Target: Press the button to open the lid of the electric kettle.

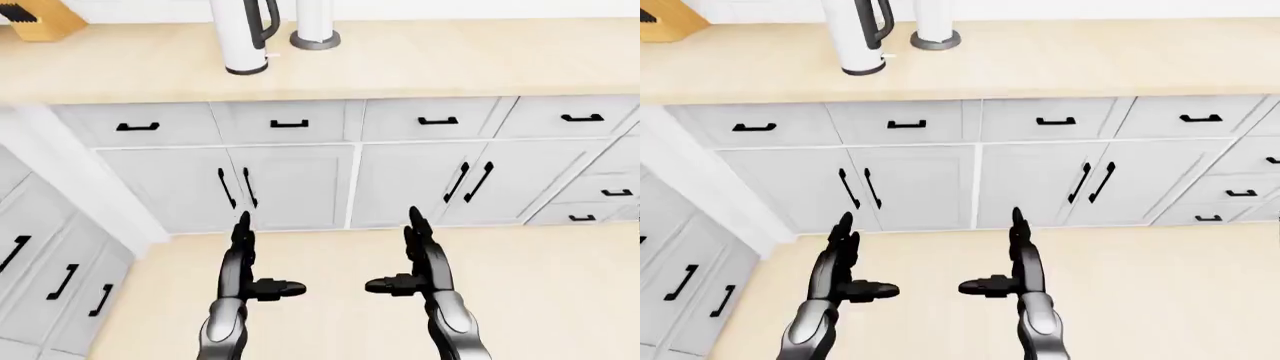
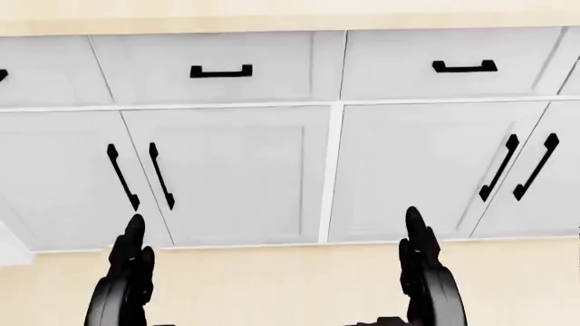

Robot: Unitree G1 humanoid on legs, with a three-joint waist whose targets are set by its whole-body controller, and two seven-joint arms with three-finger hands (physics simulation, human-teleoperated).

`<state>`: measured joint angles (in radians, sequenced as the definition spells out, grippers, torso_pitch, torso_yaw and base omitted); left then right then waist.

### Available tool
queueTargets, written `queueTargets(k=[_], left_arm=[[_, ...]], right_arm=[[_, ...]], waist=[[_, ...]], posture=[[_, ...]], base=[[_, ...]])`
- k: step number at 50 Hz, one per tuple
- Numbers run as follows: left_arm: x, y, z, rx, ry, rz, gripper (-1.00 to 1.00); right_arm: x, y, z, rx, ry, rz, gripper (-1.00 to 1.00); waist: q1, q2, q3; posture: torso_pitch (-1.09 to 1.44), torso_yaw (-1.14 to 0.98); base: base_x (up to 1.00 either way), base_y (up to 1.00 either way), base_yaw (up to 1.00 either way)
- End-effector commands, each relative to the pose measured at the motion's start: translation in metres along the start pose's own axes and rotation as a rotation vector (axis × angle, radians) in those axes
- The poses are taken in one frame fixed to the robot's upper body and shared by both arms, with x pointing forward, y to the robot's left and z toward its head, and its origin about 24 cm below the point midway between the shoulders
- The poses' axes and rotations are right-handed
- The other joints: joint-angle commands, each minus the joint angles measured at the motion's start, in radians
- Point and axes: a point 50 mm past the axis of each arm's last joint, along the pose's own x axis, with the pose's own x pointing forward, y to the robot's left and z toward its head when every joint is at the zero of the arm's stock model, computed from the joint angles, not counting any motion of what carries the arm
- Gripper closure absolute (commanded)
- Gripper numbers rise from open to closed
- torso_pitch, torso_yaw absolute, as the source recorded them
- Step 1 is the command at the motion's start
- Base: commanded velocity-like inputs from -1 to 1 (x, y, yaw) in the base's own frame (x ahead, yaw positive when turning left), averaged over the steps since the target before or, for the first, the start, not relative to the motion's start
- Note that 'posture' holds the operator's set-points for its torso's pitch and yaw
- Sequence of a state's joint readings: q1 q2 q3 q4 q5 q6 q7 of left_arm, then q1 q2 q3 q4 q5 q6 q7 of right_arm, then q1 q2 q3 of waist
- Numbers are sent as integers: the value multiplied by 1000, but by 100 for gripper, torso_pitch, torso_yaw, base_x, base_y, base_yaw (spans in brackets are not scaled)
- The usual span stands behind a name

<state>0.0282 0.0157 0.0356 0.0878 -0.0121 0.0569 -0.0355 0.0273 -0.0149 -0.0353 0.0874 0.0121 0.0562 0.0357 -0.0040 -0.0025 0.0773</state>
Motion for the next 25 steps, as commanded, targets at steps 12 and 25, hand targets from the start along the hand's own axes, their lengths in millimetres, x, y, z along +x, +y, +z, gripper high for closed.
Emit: queueTargets(k=[12,25], left_arm=[[-3,16,74,-3,-303,47,-100],[-20,45,144,52,-425,121,-100]], right_arm=[[8,-11,62,1,-213,-11,-100],[12,-39,136,-26,-365,-52,-100]], waist=[[8,-5,-80],[8,-1,-90]], posture=[[0,0],[0,0]], base=[[0,0,0],[0,0,0]])
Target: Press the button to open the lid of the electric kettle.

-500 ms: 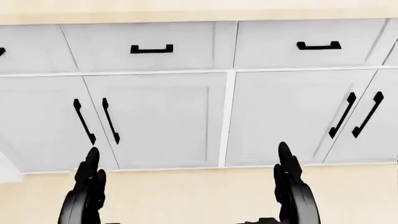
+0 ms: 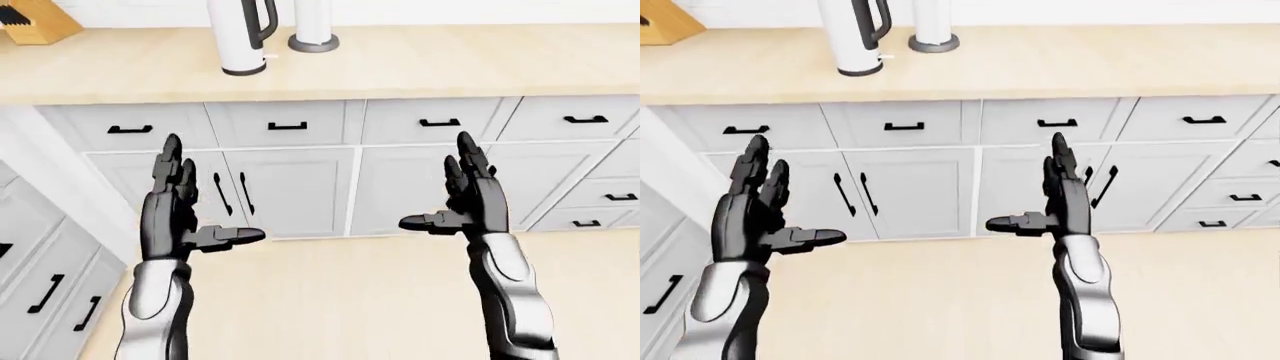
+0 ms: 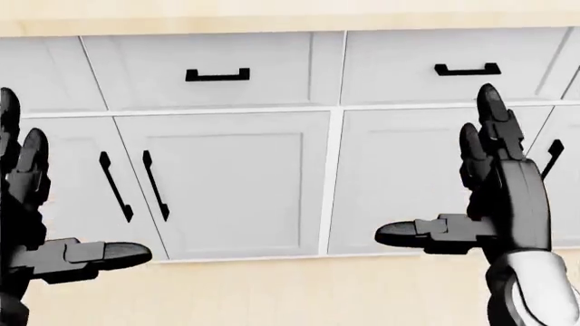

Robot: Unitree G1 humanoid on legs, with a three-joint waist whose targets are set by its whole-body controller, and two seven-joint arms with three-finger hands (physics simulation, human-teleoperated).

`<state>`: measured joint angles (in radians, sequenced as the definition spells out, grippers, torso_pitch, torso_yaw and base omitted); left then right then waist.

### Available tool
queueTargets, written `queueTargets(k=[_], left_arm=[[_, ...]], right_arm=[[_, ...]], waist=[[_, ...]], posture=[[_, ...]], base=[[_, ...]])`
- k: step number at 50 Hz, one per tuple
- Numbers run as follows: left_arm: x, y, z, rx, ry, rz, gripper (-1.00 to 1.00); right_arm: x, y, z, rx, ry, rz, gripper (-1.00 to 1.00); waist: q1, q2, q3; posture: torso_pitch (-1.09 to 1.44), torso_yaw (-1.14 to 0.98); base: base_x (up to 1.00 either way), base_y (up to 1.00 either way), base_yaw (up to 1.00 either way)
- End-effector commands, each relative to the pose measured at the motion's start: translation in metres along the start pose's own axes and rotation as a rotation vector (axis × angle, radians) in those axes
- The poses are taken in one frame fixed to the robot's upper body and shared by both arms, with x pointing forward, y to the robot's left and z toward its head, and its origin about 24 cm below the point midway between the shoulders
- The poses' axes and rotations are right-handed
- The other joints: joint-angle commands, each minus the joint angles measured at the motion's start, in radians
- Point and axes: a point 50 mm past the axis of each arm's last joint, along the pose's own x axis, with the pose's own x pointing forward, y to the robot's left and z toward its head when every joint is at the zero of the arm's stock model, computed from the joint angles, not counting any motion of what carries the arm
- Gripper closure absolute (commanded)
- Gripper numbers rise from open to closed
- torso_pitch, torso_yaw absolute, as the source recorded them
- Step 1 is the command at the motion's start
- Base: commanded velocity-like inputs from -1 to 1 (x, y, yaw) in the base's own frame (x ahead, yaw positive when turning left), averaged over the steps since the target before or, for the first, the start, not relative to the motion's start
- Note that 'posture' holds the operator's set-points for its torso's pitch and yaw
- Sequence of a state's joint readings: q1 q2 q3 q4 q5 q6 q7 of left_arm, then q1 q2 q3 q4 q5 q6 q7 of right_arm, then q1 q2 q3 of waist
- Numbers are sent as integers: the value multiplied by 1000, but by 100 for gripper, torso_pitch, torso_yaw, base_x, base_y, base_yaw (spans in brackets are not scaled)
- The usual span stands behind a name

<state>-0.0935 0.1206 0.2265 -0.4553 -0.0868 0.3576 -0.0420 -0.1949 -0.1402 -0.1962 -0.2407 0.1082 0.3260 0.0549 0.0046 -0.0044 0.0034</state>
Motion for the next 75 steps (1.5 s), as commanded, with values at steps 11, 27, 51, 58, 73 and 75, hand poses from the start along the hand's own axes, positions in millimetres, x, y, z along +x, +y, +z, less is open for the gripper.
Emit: queueTargets(k=[11,27,51,58,73,75], left_arm=[[5,29,76,88,-170,77,-100],[3,44,94,105,-214,129,-100],[2,47,95,106,-212,136,-100],[2,47,96,103,-213,137,-100],[2,49,100,104,-219,145,-100],[2,49,101,103,-220,145,-100]], right_arm=[[16,-18,70,-28,-182,-33,-100],[17,-28,93,-26,-225,-53,-100],[16,-29,94,-27,-218,-53,-100],[17,-29,94,-8,-202,-60,-100],[17,-30,100,-9,-204,-64,-100],[17,-30,101,-6,-204,-64,-100]], waist=[[-3,3,-1],[-3,11,13],[2,0,24],[-6,-25,18],[0,40,18],[1,16,22]], posture=[[0,0],[0,0],[0,0],[0,0],[0,0],[0,0]], base=[[0,0,0],[1,0,0],[9,0,0],[8,0,0],[8,0,0],[7,0,0]])
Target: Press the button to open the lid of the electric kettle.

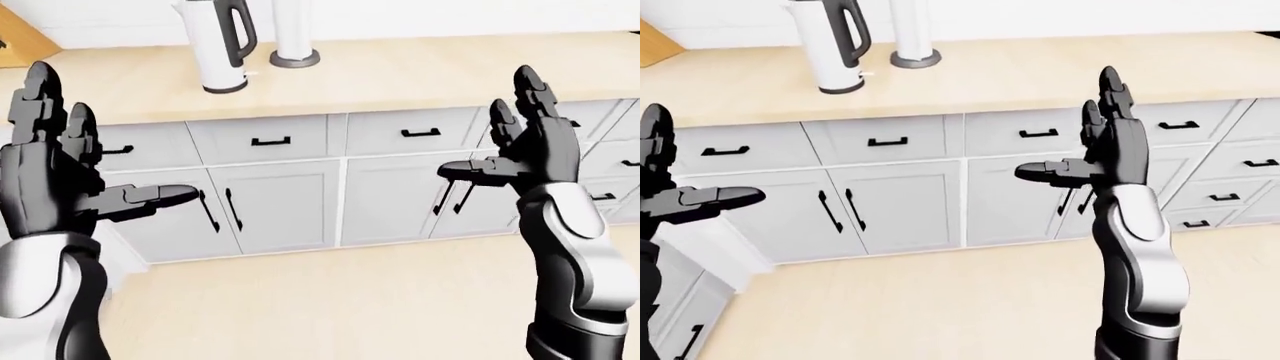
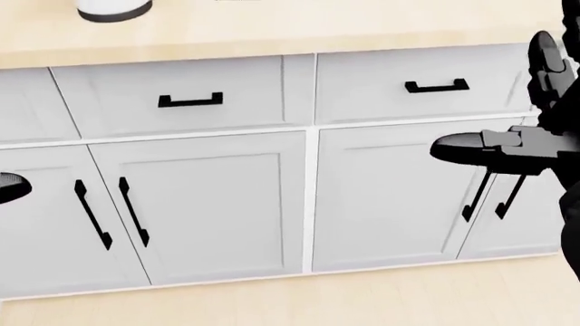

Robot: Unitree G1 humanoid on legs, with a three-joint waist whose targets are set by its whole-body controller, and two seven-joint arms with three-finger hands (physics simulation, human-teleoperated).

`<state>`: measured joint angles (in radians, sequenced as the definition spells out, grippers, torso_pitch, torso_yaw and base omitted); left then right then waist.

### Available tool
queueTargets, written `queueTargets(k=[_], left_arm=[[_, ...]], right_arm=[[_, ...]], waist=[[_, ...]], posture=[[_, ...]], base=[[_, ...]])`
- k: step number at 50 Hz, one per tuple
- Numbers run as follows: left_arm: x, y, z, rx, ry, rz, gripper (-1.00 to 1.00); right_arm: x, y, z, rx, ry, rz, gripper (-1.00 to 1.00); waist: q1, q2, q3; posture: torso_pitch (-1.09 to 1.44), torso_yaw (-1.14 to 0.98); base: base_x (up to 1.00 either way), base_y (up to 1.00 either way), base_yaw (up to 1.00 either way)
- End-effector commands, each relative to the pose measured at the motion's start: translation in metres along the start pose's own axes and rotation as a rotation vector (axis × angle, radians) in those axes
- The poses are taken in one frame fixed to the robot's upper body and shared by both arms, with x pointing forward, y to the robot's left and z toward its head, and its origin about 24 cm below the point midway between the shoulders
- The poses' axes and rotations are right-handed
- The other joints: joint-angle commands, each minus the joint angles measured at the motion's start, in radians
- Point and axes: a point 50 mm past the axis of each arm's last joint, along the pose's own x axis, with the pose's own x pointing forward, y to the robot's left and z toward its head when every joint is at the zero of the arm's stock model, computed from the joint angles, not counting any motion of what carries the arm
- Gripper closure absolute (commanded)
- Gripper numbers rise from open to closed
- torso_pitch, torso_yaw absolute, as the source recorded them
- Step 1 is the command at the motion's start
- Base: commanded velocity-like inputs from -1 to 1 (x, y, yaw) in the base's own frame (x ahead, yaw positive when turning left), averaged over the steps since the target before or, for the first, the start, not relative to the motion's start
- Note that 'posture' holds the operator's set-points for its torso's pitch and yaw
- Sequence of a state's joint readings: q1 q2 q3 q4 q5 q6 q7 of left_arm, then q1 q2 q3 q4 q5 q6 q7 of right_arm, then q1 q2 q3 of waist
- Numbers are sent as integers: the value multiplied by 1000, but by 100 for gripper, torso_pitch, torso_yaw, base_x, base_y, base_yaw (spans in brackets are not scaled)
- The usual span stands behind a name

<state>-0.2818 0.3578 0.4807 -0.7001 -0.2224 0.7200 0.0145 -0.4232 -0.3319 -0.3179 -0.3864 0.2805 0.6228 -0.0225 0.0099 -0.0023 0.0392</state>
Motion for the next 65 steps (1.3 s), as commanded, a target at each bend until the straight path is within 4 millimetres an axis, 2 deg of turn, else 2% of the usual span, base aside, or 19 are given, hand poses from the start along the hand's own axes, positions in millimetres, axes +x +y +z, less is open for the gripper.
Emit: queueTargets(k=[1,3,7,13,16,25,28,29,33,37,39,41,42,43,47,51,53,59,65], left_arm=[[0,-2,12,1,-70,-12,-100],[0,-2,12,1,-70,-13,-100],[-1,-2,12,2,-70,-12,-100],[-1,-2,13,3,-71,-12,-100],[0,-1,13,3,-71,-11,-100],[-1,0,15,5,-75,-8,-100],[-1,0,15,5,-76,-8,-100],[-1,0,15,6,-76,-7,-100],[-1,0,15,5,-76,-7,-100],[0,0,15,7,-76,-7,-100],[0,0,16,6,-77,-7,-100],[0,0,16,7,-77,-7,-100],[0,0,16,7,-77,-7,-100],[0,0,16,6,-78,-7,-100],[0,0,16,8,-78,-7,-100],[0,1,16,8,-78,-6,-100],[0,0,16,8,-78,-6,-100],[-1,1,16,9,-77,-6,-100],[-1,0,17,9,-79,-7,-100]], right_arm=[[0,-1,16,-9,-83,-4,-100],[-1,-1,16,-9,-82,-2,-100],[-1,-1,17,-10,-83,1,-100],[-1,-1,18,-13,-89,-5,-100],[-1,-2,19,-13,-93,-9,-100],[0,-4,20,-13,-100,-15,-100],[0,-3,21,-13,-101,-14,-100],[0,-3,21,-13,-101,-13,-100],[-1,-3,22,-13,-103,-11,-100],[0,-3,21,-15,-102,-13,-100],[0,-3,23,-14,-104,-13,-100],[-1,-3,23,-14,-104,-13,-100],[0,-3,23,-14,-104,-13,-100],[0,-3,23,-14,-105,-13,-100],[0,-3,23,-14,-105,-12,-100],[0,-3,22,-14,-104,-11,-100],[-1,-3,21,-14,-102,-11,-100],[-1,-2,21,-16,-102,-11,-100],[-2,-3,20,-18,-102,-10,-100]], waist=[[-3,-2,-14],[-2,-60,-25],[-10,-40,-17],[-10,18,-5],[-16,87,-22],[-9,10,-11],[-6,-59,-24],[-13,-30,-14],[-14,-33,-21],[-14,6,-5],[-19,44,-9],[-18,119,-34],[-9,63,-16],[-14,82,-15],[-8,47,-22],[-6,-5,-11],[-5,-54,-19],[-11,-31,-21],[-19,54,-11]], posture=[[0,0],[0,0],[0,0],[0,0],[0,0],[0,0],[0,0],[0,0],[0,0],[0,0],[0,0],[0,0],[0,0],[0,0],[0,0],[0,0],[0,0],[0,0],[0,0]], base=[[7,0,0],[8,0,0],[7,0,0],[7,0,0],[7,8,0],[7,10,0],[7,10,0],[7,10,0],[7,10,0],[7,10,0],[7,10,0],[7,10,0],[7,10,0],[7,11,0],[7,10,0],[7,11,0],[8,10,0],[7,10,0],[7,10,0]])
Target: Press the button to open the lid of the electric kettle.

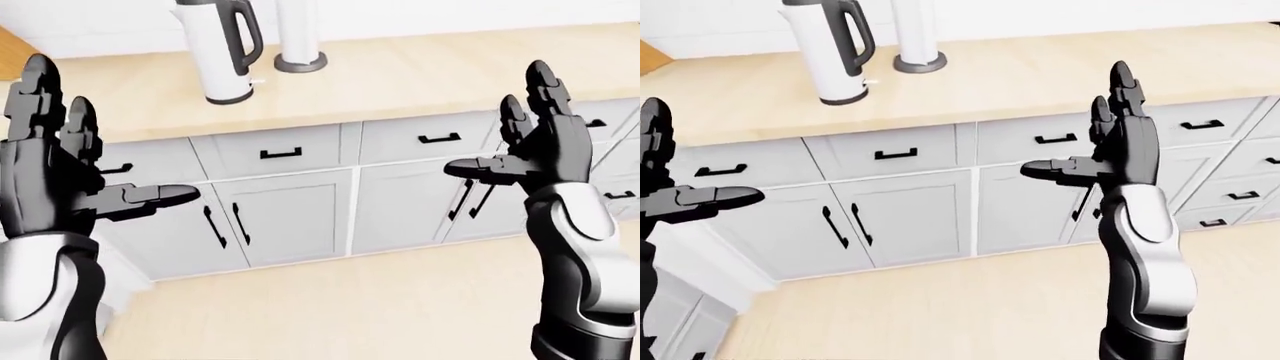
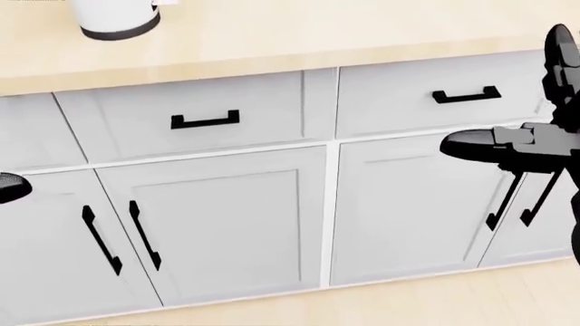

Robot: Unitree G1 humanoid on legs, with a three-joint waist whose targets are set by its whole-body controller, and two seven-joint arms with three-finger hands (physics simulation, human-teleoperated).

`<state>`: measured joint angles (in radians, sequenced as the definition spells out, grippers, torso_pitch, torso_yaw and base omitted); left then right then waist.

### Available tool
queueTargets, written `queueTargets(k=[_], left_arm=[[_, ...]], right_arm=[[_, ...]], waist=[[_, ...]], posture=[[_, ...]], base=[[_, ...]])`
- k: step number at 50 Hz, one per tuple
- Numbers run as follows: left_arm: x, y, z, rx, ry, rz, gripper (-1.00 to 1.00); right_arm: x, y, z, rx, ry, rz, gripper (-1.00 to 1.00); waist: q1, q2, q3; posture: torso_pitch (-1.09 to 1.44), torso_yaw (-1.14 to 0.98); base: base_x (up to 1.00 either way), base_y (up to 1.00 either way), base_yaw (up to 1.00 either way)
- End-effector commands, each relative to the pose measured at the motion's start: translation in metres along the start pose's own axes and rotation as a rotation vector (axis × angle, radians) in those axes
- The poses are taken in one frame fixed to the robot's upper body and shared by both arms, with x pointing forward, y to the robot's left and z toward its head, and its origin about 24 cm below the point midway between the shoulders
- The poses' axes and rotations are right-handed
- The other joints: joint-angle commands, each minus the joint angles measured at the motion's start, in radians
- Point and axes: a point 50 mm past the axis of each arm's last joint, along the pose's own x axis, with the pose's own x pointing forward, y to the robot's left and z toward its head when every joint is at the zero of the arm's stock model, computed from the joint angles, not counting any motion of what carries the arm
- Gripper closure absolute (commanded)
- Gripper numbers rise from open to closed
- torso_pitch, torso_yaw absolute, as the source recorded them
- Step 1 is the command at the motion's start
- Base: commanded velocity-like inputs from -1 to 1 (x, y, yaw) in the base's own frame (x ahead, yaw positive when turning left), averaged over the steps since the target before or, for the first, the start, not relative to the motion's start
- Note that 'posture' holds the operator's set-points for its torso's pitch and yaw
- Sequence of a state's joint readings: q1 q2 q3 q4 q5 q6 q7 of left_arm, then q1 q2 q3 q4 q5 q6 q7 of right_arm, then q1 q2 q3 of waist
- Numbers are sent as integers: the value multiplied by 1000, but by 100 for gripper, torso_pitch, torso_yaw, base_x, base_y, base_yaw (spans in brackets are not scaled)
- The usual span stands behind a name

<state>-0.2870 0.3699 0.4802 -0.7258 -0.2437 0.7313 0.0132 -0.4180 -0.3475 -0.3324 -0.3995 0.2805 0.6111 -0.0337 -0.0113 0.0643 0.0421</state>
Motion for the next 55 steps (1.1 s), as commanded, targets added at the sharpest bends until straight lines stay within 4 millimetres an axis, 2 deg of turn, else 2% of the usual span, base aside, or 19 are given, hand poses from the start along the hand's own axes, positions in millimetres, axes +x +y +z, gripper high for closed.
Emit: queueTargets(k=[1,11,13,15,16,18,22,25,27,30,36,38,40,44,49,51,53,54,55], left_arm=[[0,2,10,12,-56,15,-100],[0,2,12,12,-60,14,-100],[1,2,11,12,-59,14,-100],[1,2,11,12,-58,14,-100],[1,3,11,12,-58,14,-100],[0,3,11,13,-58,14,-100],[0,3,12,14,-59,14,-100],[0,3,11,14,-59,14,-100],[0,3,11,15,-59,14,-100],[1,2,10,15,-57,14,-100],[1,2,11,15,-59,13,-100],[1,2,11,15,-59,12,-100],[1,2,11,15,-59,12,-100],[1,2,12,15,-60,13,-100],[1,2,11,15,-58,12,-100],[0,2,11,15,-58,12,-100],[0,2,11,15,-58,12,-100],[0,2,11,14,-57,13,-100],[0,2,11,15,-57,13,-100]], right_arm=[[0,3,15,-2,-76,15,-100],[0,3,15,-3,-78,18,-100],[0,3,15,-2,-77,17,-100],[0,4,15,-2,-77,18,-100],[0,4,15,-2,-77,17,-100],[0,3,15,-3,-77,17,-100],[0,3,15,-2,-77,18,-100],[0,3,15,-2,-78,18,-100],[0,3,15,-2,-77,18,-100],[0,3,15,-3,-77,17,-100],[0,3,15,-5,-78,20,-100],[0,3,15,-3,-78,19,-100],[1,3,15,-3,-79,19,-100],[0,3,15,-4,-79,20,-100],[0,3,15,-4,-78,21,-100],[0,3,14,-4,-78,20,-100],[0,3,15,-4,-78,20,-100],[0,3,14,-4,-78,21,-100],[0,3,14,-4,-77,21,-100]], waist=[[1,28,-28],[13,-53,-16],[16,-86,-18],[17,-145,-34],[6,-95,-20],[10,-111,-22],[11,-81,-16],[7,-39,-8],[3,21,-25],[8,10,-14],[14,-45,-14],[16,-71,-16],[18,-124,-28],[12,-105,-20],[12,-59,-8],[8,-27,-8],[6,39,-30],[16,-6,-17],[12,8,-16]], posture=[[0,0],[0,0],[0,0],[0,0],[0,0],[0,0],[0,0],[0,0],[0,0],[0,0],[0,0],[0,0],[0,0],[0,0],[0,0],[0,0],[0,0],[0,0],[0,0]], base=[[8,9,0],[7,7,0],[7,4,0],[7,4,0],[8,3,0],[7,4,0],[8,4,0],[8,3,0],[6,3,0],[7,3,0],[7,2,0],[7,0,0],[6,0,0],[8,0,0],[8,0,0],[7,0,0],[8,0,0],[8,0,0],[8,0,0]])
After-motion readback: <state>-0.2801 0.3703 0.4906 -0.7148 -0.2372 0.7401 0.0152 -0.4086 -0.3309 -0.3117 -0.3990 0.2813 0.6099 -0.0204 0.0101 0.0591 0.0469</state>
